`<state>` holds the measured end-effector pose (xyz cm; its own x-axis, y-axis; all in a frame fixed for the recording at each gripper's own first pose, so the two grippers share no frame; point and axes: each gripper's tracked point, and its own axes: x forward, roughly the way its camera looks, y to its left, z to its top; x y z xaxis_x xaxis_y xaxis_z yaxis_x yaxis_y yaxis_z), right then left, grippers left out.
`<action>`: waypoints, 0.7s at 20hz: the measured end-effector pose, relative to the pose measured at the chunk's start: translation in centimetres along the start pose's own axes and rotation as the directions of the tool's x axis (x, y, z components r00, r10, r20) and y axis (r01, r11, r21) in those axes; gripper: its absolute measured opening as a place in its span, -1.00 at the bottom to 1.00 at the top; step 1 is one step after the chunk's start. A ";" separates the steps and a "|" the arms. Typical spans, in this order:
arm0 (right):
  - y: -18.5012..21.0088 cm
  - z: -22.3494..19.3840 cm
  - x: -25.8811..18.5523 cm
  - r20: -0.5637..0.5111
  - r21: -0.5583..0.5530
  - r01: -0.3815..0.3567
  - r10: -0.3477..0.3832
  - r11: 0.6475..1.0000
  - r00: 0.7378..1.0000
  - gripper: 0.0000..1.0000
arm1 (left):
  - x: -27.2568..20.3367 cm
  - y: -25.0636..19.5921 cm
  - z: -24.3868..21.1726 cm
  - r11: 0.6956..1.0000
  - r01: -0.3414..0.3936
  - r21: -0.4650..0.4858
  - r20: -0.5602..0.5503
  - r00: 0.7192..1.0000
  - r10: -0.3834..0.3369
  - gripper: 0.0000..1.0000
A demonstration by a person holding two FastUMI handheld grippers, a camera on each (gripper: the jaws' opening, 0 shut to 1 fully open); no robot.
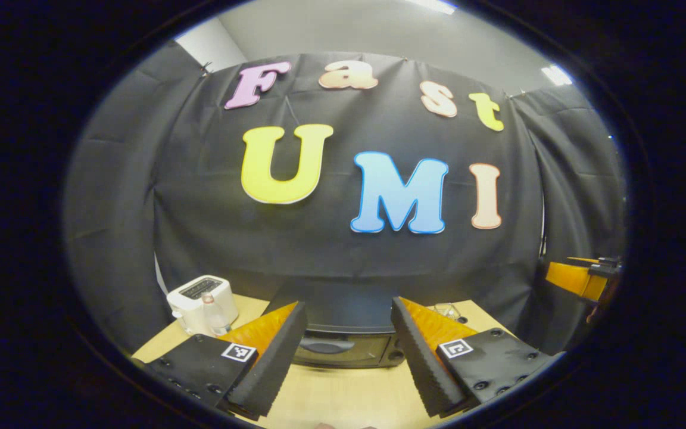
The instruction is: Open the electric oven with the left hand, put the food in, and close the electric oven.
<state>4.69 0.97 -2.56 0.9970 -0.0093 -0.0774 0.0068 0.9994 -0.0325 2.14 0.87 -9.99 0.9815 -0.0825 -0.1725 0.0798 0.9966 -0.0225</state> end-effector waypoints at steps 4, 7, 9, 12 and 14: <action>0.3 -0.4 0.7 0.013 0.024 -0.091 0.090 0.996 0.996 0.62 | -1.4 -1.3 0.7 0.994 -0.059 0.092 0.026 0.998 0.057 0.98; 0.1 -0.8 1.3 -0.014 0.049 -0.098 0.099 0.994 0.995 0.72 | -2.0 -3.3 1.9 0.995 -0.043 0.094 0.046 0.998 0.039 1.00; 0.4 -0.5 1.5 -0.004 0.073 -0.089 0.089 0.993 0.996 0.72 | -2.1 -3.5 3.3 0.994 -0.028 0.110 0.089 0.996 0.019 1.00; 0.9 -0.8 1.4 -0.013 0.034 -0.049 0.049 0.998 0.999 0.72 | -1.9 -3.3 4.1 0.992 0.010 0.129 0.110 0.994 -0.024 1.00; 2.0 0.0 0.9 0.004 0.030 -0.048 0.048 0.998 0.999 0.72 | -1.8 -2.0 4.7 0.990 0.016 0.137 0.132 0.991 -0.035 1.00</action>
<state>5.55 2.95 -2.72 0.9964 0.0388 -0.0751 -0.0388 0.9992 0.0015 1.07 -0.98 -4.99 0.9925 -0.1152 -0.0403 0.1190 0.9868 0.1095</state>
